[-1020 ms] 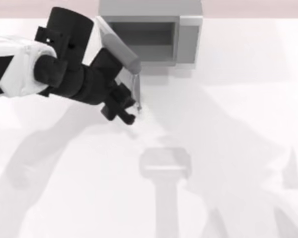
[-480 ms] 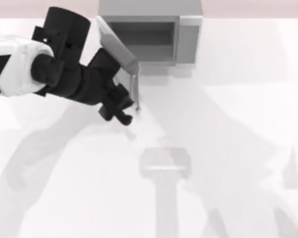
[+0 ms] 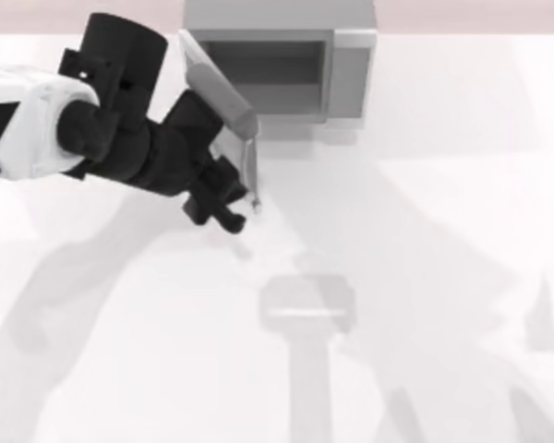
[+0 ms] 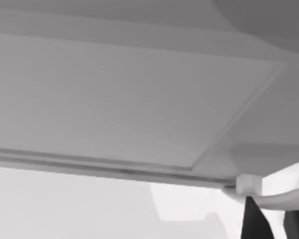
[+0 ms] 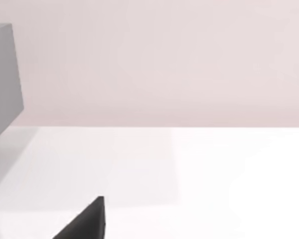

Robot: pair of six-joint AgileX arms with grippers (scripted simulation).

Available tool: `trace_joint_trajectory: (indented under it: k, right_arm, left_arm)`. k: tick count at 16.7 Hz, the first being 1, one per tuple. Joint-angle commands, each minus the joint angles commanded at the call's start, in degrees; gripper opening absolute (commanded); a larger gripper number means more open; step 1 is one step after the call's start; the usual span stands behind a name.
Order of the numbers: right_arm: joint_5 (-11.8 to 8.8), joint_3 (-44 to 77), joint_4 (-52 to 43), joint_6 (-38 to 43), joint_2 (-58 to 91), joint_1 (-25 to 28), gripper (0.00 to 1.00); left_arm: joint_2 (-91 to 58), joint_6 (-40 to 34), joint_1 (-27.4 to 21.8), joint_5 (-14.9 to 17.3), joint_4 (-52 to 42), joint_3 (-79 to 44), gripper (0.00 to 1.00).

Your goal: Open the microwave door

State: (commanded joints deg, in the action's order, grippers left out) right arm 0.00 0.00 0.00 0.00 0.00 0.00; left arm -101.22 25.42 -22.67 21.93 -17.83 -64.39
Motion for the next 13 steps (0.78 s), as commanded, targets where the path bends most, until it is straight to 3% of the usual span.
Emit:
trace_joint_trajectory:
  k: [13]
  right_arm:
    - [0.0, 0.0, 0.0, 0.0, 0.0, 0.0, 1.0]
  left_arm:
    - [-0.01, 1.24, 0.31, 1.09, -0.72, 0.16, 0.0]
